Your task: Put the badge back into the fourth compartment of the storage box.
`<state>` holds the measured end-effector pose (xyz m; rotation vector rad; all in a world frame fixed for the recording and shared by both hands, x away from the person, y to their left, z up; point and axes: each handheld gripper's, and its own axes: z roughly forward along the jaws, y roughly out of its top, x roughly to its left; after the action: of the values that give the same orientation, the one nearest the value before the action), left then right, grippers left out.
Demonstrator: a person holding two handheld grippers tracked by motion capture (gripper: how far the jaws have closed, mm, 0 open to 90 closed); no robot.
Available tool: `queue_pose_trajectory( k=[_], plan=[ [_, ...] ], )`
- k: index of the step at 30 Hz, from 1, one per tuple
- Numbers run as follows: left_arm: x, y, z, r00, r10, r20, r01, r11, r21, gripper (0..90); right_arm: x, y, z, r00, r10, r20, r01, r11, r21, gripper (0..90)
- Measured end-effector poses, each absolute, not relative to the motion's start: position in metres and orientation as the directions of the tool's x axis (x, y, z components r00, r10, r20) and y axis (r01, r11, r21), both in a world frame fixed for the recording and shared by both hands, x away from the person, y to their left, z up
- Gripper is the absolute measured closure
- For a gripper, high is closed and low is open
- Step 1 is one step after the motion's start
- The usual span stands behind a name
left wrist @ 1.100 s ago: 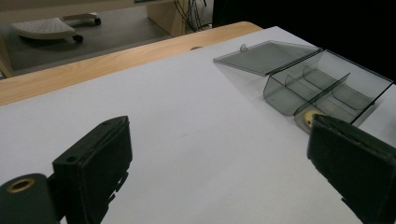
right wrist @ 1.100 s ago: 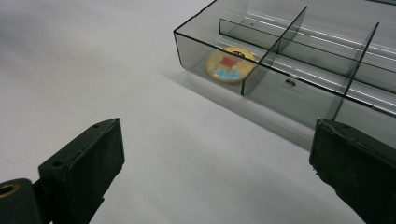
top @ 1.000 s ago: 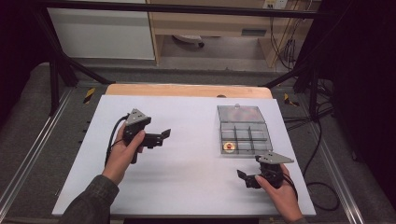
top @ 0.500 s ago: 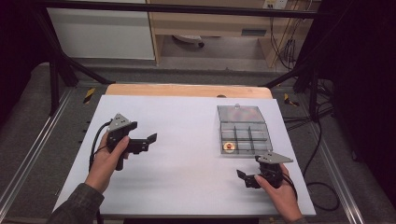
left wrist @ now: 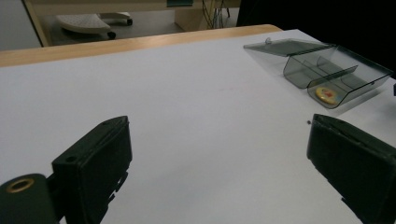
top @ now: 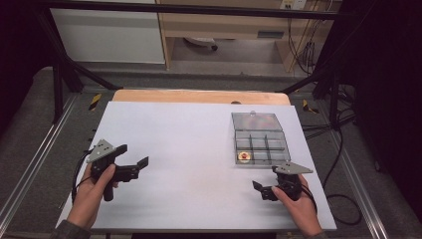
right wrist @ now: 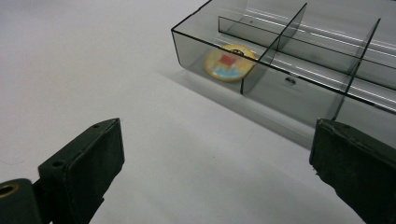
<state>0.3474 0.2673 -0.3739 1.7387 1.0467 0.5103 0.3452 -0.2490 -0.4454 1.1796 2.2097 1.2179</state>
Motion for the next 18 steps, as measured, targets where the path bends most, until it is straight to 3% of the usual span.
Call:
queue_pose_trajectory(
  k=[9,18],
  plan=[
    [0.330,0.300,-0.395,0.471,0.864,-0.180,0.428,-0.045,0.903,6.9,0.346,-0.248,-0.446,-0.591,0.803,0.081,0.503,0.288,0.815,3.5],
    [0.321,0.296,-0.412,0.500,0.843,-0.197,0.456,-0.062,0.888,6.2,0.346,-0.248,-0.447,-0.595,0.800,0.078,0.502,0.295,0.813,3.6]
  ],
)
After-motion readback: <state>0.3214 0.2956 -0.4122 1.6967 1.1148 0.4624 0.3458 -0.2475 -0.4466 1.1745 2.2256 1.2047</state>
